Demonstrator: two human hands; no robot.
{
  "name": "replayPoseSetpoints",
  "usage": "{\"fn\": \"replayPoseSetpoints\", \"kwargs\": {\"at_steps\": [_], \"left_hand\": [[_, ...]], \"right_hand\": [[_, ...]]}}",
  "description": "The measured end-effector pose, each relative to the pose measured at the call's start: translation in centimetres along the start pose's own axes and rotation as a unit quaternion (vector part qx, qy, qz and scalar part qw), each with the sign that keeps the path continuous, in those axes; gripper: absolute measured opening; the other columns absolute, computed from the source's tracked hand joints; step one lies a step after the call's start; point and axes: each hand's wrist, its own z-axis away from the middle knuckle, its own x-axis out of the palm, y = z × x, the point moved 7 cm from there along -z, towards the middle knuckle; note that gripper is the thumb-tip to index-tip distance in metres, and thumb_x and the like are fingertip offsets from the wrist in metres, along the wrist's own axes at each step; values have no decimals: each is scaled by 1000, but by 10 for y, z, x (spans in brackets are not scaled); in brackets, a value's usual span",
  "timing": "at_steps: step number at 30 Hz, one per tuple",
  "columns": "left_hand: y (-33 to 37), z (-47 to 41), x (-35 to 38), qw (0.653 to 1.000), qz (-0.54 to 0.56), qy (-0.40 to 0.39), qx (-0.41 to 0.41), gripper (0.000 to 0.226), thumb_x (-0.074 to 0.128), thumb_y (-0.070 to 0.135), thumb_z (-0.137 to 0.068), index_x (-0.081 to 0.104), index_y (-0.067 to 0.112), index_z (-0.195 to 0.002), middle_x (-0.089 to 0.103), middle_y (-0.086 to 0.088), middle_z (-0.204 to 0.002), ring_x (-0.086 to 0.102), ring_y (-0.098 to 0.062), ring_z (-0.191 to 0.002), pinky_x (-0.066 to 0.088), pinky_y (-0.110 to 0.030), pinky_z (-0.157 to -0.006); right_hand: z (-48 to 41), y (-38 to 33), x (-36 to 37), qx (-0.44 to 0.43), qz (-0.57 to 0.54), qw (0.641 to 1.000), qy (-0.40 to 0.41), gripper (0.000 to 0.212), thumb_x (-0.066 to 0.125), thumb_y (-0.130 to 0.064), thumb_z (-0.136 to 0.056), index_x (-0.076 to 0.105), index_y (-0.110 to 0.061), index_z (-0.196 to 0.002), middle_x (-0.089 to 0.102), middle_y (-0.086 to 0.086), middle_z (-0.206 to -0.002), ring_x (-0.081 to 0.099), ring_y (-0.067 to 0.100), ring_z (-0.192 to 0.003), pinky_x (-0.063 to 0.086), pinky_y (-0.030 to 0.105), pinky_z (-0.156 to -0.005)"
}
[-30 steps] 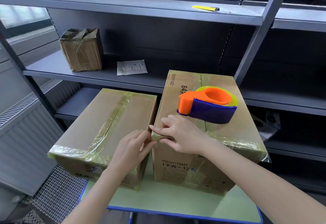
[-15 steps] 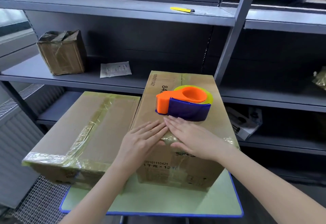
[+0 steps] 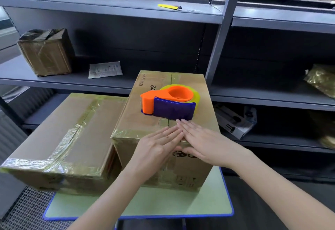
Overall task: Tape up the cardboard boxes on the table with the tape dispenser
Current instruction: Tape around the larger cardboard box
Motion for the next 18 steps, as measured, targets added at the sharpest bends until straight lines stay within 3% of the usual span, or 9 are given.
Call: {"fn": "replayPoseSetpoints", "kwargs": {"at_steps": [3, 6, 8, 12, 15, 18], "left_hand": [[-1, 2, 6, 1000, 18, 11, -15, 36, 52, 4, -85, 66, 8, -118, 61, -4, -126, 54, -13, -121, 43, -30, -103], [0, -2, 4, 999, 15, 22, -29, 36, 51, 7, -82, 69, 9, -113, 64, -2, -119, 58, -12, -115, 47, -29, -99], [2, -6, 3, 999, 7, 20, -48, 30, 53, 21, -88, 72, 11, -109, 66, 0, -116, 60, -12, -112, 50, -31, -95], [24, -26, 12, 1000, 2, -9, -30, 40, 51, 39, -90, 71, 11, -109, 67, -1, -116, 61, -14, -112, 51, -32, -94], [42, -48, 27, 999, 38, -25, -4, 41, 48, 37, -93, 67, 9, -116, 64, -3, -121, 58, -16, -117, 46, -32, -100], [46, -52, 42, 997, 65, -29, 11, 35, 50, 28, -94, 67, 8, -117, 64, -4, -122, 58, -16, -117, 47, -33, -98]], "right_hand": [[2, 1, 8, 14, 1, 998, 58, 61, 45, -22, -99, 15, 1, -147, 13, 13, -156, 18, 22, -144, 4, 36, -114], [3, 3, 6, 27, -45, 998, 46, 61, 35, -25, -103, 1, -6, -150, -3, 5, -158, -2, 14, -146, -4, 23, -117], [11, 6, -1, 23, -84, 996, -1, 65, 33, -34, -102, -4, -10, -150, -9, -1, -158, -10, 6, -144, -9, 15, -112], [42, 34, -18, 54, -189, 980, -9, 53, 30, -25, -104, 9, -17, -151, 7, -8, -156, 0, -7, -137, -6, 0, -102], [62, 67, -23, 107, -178, 977, 41, 49, 33, -15, -102, 20, -19, -150, 19, -7, -156, 6, -9, -136, 1, 3, -106], [68, 72, -12, 104, -161, 981, 19, 58, 40, -6, -98, 19, -19, -150, 18, -10, -155, 4, -12, -131, 2, 4, -106]]}}
